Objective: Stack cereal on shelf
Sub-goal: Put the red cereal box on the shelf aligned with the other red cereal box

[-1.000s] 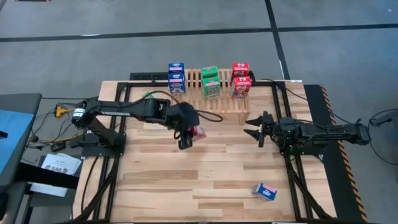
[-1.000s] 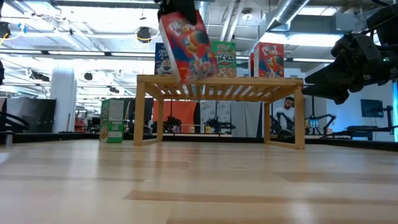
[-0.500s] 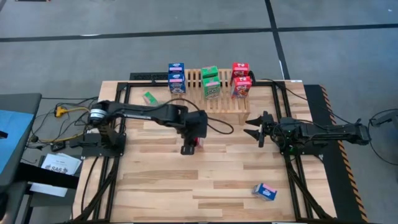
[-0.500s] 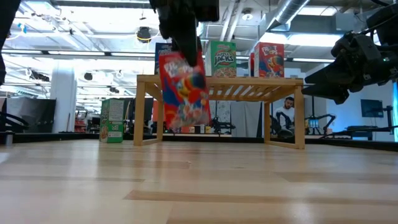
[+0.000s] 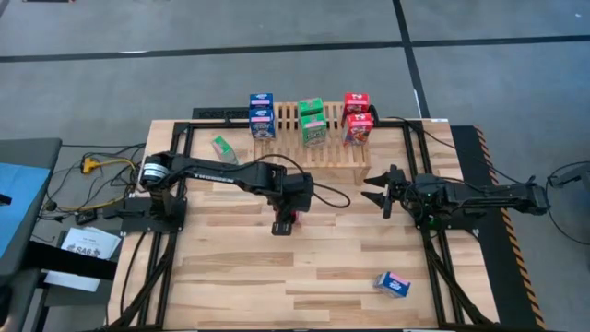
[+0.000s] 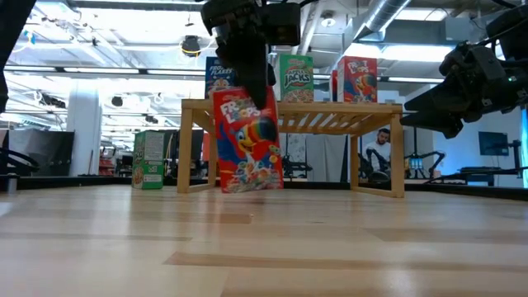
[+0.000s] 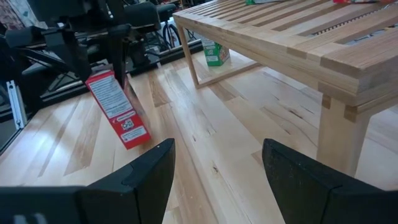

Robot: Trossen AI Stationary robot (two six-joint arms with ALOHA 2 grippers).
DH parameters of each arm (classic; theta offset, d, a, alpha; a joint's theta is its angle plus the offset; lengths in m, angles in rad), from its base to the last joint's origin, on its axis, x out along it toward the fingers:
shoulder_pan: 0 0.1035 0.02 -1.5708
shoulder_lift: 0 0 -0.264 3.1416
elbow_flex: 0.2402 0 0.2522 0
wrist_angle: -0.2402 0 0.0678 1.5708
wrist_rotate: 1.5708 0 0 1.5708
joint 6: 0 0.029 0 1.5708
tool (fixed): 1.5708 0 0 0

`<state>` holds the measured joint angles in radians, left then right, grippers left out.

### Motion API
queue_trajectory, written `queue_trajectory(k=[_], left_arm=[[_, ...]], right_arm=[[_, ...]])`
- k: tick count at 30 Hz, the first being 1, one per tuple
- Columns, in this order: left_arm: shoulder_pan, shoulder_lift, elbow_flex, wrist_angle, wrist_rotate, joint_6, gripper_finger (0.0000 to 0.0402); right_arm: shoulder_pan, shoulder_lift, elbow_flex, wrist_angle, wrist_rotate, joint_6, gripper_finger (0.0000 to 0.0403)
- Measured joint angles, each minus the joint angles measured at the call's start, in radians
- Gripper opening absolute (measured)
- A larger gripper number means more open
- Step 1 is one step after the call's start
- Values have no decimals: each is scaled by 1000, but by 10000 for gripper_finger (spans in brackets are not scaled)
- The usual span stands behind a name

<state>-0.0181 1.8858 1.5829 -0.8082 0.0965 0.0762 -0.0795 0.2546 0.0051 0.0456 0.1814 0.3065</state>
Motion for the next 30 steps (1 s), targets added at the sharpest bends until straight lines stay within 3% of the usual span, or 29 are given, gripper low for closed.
queue_trajectory(k=[11, 19, 30], left_arm=[[0, 0, 0, -1, -4, -11, 205], [0, -1, 2, 11, -4, -35, 214], [0, -6, 185, -185, -34, -31, 214]], right_arm=[[0, 0, 0, 0, 0, 0, 266], [0, 0, 0, 0, 0, 0, 266], [0, 0, 0, 0, 0, 0, 266]])
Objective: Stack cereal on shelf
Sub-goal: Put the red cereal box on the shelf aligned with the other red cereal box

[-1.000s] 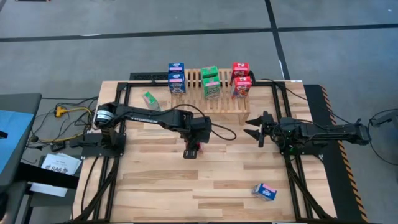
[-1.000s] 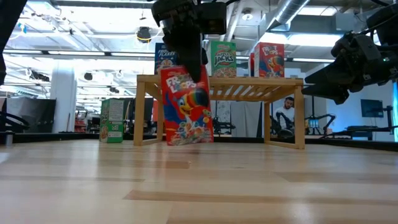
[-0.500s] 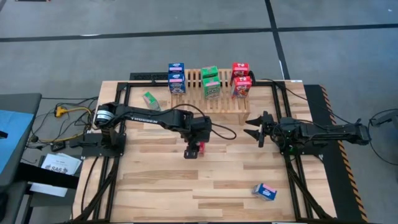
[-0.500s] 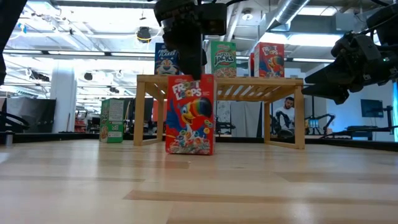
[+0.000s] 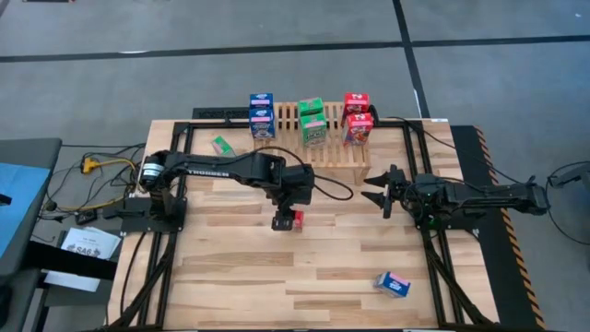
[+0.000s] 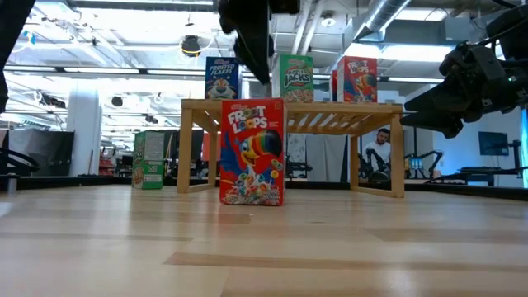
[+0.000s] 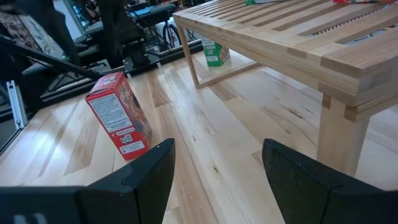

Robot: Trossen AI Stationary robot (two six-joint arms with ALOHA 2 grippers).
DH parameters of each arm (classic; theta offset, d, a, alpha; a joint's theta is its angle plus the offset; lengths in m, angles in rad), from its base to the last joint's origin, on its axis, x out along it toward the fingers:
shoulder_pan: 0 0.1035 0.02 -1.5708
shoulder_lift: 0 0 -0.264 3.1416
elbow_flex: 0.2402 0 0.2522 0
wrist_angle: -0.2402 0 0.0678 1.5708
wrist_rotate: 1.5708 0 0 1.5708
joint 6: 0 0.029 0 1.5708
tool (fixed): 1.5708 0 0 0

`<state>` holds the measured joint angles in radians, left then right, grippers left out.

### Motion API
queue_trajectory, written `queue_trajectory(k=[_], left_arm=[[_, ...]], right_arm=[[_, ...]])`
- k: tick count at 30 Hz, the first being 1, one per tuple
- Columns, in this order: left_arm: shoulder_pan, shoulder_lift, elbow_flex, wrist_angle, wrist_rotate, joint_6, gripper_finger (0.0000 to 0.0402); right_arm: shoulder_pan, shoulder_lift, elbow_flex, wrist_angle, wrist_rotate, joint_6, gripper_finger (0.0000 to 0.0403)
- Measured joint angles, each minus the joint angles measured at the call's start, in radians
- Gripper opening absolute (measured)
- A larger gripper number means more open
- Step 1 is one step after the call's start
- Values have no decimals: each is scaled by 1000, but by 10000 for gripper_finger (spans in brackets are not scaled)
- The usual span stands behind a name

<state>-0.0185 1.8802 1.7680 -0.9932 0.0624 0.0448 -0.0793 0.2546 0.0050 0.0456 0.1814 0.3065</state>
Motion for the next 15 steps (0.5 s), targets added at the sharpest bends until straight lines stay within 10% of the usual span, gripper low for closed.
queue_trajectory(k=[15], left_arm=[[-127, -314, -67, -27, -213, -2, 214]], right_arm=[[0, 0, 0, 0, 0, 0, 266]])
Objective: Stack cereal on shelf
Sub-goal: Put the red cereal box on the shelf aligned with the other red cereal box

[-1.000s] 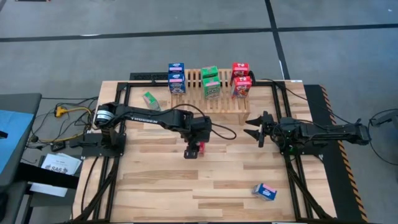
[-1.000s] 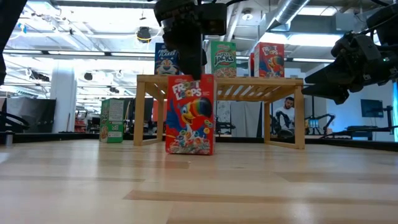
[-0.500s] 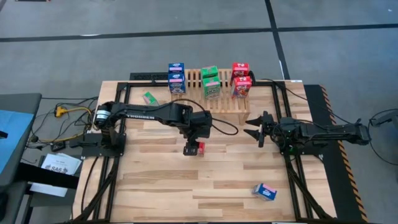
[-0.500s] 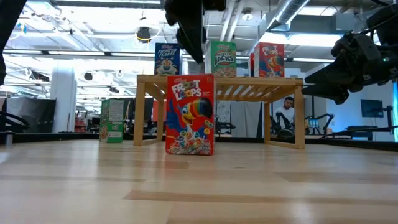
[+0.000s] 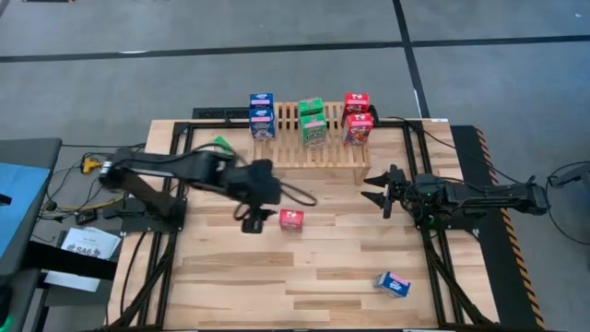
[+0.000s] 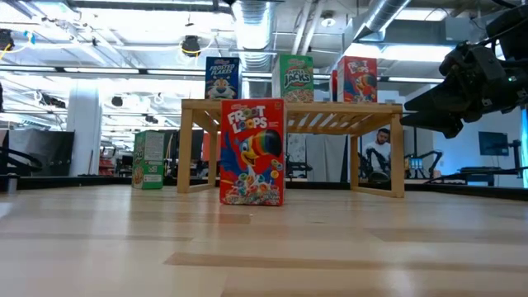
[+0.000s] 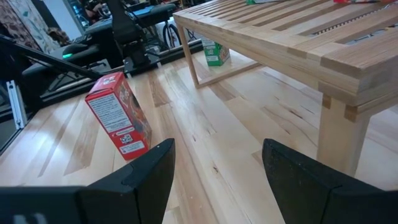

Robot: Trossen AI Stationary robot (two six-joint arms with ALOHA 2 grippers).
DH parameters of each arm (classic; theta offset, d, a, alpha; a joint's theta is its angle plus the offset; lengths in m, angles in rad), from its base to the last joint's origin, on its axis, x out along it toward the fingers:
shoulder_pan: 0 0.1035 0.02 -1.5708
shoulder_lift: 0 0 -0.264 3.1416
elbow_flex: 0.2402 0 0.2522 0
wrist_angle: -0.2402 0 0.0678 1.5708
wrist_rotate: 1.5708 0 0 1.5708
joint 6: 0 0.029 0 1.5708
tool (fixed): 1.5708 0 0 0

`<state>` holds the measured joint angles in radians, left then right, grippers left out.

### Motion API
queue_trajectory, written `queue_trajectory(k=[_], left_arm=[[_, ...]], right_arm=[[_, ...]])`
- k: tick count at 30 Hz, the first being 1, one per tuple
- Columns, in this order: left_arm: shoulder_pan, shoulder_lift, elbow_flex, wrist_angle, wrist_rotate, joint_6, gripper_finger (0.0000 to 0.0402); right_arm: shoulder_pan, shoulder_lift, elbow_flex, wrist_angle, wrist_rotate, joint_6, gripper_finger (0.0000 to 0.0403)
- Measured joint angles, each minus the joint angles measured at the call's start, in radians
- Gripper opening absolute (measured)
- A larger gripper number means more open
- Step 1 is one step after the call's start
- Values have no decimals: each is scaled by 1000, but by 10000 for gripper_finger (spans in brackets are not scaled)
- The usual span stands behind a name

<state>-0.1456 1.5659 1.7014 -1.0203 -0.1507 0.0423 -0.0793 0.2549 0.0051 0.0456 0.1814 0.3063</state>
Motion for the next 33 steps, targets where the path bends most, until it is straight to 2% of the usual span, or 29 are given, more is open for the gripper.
queue_trajectory(k=[5, 14, 20, 25, 33], left_arm=[[-33, -221, -264, 168, -69, -36, 214], [-33, -676, -837, 528, 6, -1, 214], [-33, -987, -1163, 747, 14, -3, 214], [-33, -1233, -1344, 782, 14, -45, 214], [-33, -1561, -1494, 727, 15, -63, 214]], right_arm=[[0, 0, 0, 0, 0, 0, 266], [0, 0, 0, 0, 0, 0, 266], [0, 0, 0, 0, 0, 0, 266], [0, 0, 0, 0, 0, 0, 266], [0, 0, 0, 0, 0, 0, 266]])
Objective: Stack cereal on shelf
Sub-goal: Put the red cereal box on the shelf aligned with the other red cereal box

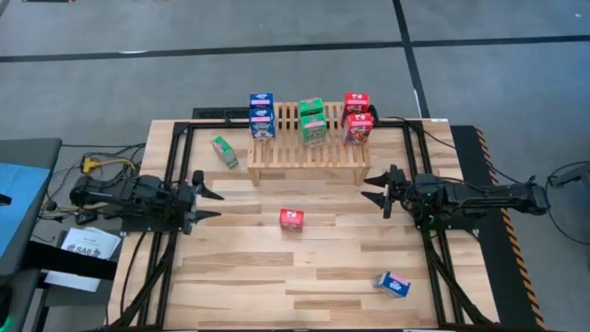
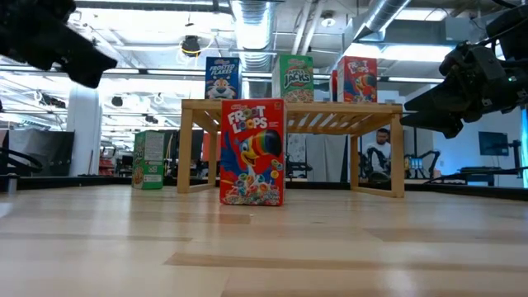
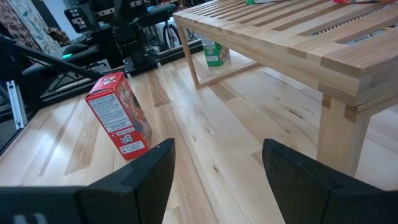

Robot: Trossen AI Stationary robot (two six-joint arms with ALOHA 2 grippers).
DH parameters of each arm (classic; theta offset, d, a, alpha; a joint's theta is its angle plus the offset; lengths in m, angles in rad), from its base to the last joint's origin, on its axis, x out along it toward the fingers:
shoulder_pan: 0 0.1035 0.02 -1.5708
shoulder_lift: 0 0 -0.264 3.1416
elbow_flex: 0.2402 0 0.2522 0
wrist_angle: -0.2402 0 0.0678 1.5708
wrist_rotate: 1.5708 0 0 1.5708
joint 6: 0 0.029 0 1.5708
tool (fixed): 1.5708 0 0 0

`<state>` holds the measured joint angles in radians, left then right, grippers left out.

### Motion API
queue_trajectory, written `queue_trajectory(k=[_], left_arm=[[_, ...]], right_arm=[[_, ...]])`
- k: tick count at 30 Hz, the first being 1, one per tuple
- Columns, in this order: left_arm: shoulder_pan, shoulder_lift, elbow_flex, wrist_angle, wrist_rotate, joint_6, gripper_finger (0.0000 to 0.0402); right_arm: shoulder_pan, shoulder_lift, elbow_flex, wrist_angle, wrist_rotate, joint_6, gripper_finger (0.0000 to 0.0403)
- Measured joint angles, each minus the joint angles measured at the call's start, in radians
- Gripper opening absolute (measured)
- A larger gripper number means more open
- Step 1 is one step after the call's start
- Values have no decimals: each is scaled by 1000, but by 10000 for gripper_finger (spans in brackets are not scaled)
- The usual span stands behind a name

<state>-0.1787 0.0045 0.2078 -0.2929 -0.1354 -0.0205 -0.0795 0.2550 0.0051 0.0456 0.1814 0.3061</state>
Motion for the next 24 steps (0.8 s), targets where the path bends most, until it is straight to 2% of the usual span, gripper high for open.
queue_trajectory(k=[9, 19, 24], left_arm=[[0, 21, -17, -65, 17, 13, 214], [0, 20, -128, 114, 25, -26, 214], [0, 19, -128, 111, -50, -44, 214]], right_arm=[[0, 0, 0, 0, 0, 0, 266], [0, 0, 0, -1, 0, 0, 266], [0, 0, 0, 0, 0, 0, 266]])
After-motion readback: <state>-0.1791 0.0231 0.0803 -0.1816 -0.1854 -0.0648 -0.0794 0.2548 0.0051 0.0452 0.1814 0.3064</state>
